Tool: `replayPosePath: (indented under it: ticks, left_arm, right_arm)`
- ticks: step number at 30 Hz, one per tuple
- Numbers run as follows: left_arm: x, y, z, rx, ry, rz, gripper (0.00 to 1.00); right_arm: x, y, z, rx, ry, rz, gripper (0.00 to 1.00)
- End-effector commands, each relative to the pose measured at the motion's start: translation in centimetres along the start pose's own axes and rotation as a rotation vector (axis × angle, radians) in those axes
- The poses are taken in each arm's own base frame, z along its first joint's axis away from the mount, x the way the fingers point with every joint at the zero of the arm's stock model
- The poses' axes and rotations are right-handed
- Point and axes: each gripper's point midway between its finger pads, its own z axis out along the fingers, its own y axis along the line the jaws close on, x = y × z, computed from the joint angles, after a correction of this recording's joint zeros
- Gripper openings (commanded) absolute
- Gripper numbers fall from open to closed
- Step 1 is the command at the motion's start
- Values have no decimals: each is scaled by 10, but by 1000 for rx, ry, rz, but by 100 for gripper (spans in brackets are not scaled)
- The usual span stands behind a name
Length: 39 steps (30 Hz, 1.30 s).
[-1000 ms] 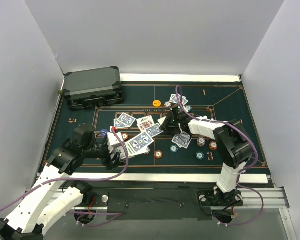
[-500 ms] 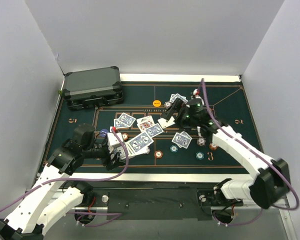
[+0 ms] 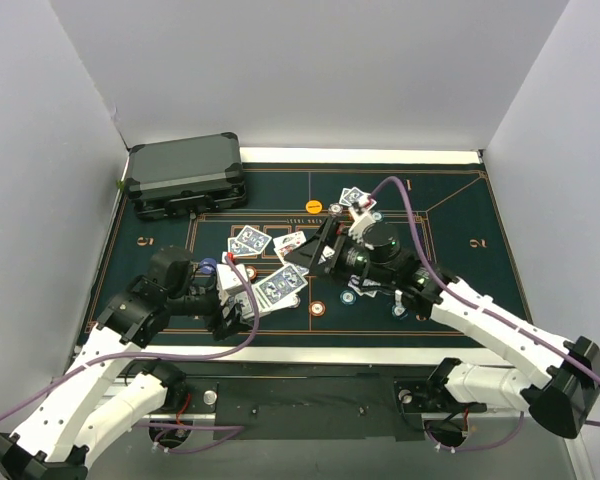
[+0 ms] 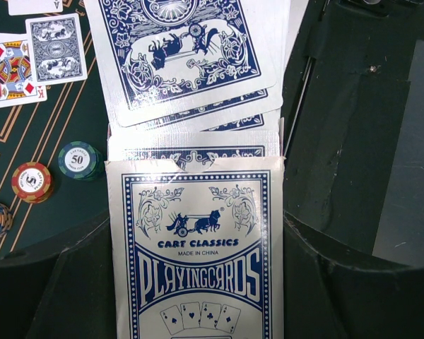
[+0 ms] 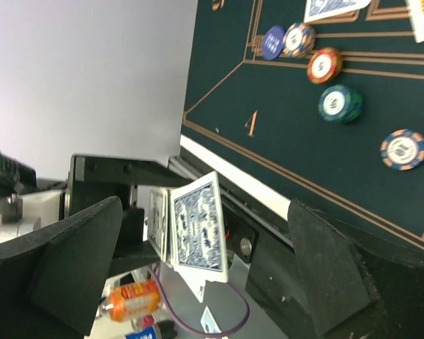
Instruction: Distribute texas hold em gaming equipment
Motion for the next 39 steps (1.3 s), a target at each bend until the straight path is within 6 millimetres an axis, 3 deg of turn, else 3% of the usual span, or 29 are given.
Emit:
replayPosePath:
  ticks: [1, 6, 12, 15, 22, 39]
  left_arm:
    - [-25, 0, -4, 9, -63, 59, 0]
    - [-28, 1, -5, 5, -65, 65, 0]
    - [-27, 2, -6, -1, -64, 65, 0]
    - [-28, 2, -6, -3, -68, 68, 0]
    - [-30, 2, -7, -4, -72, 72, 0]
    - [-30, 2, -7, -8, -78, 72, 0]
  right_arm:
    - [12, 29, 8, -88, 15, -32, 97]
    - [33, 22, 21, -80, 55, -17, 98]
    - [44, 7, 22, -52, 65, 8, 96]
    - [48, -5, 22, -26, 64, 17, 86]
    - [47, -10, 18, -15, 47, 11, 67]
    - [34, -5, -1, 3, -2, -37, 42]
